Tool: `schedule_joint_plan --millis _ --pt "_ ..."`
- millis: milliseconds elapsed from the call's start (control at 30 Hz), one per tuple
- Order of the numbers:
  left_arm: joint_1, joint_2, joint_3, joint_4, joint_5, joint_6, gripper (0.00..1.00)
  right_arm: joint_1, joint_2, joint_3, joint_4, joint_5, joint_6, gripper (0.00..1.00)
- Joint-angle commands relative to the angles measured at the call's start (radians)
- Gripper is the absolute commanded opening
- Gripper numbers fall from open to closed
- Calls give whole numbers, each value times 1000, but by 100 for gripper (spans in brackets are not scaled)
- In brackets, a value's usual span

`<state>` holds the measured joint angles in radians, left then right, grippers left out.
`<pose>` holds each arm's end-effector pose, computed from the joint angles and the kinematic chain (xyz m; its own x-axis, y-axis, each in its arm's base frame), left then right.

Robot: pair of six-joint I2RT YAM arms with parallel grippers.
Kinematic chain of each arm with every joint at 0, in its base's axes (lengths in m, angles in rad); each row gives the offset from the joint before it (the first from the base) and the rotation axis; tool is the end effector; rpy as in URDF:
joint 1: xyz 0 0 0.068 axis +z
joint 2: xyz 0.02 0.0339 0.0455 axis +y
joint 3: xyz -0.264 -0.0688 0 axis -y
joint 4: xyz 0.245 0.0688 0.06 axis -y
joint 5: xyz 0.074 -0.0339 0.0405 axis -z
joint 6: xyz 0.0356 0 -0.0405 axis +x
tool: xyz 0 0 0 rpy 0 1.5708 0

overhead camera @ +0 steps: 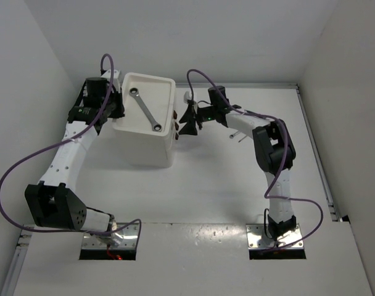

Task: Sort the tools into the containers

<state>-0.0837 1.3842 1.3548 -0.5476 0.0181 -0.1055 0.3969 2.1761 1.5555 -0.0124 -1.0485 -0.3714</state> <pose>0.3084 -0.0265 0.3659 -0.5510 -0.0594 -0.8324 0.0409 0.9943 -0.0981 0.4293 0.2134 0.1827 -0.2045 -0.2820 -0.9374 -0.9782 0.0940 0.1851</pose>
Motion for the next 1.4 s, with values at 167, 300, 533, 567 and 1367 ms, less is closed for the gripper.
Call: schedule_joint_plan --millis 167,300,533,567,1367 --pt "-16 16 -10 -71 94 -14 0 48 7 60 111 1 75 65" --pt "-16 16 -10 -71 94 -14 0 68 25 69 133 19 89 53" --pt "-16 -2 -19 -61 85 -34 0 79 34 78 169 123 124 19" --pt "-16 -2 -19 -61 85 -34 0 79 34 78 178 139 124 15" --pt "21 -68 -56 -34 3 -97 0 -134 -263 -254 -58 54 -86 0"
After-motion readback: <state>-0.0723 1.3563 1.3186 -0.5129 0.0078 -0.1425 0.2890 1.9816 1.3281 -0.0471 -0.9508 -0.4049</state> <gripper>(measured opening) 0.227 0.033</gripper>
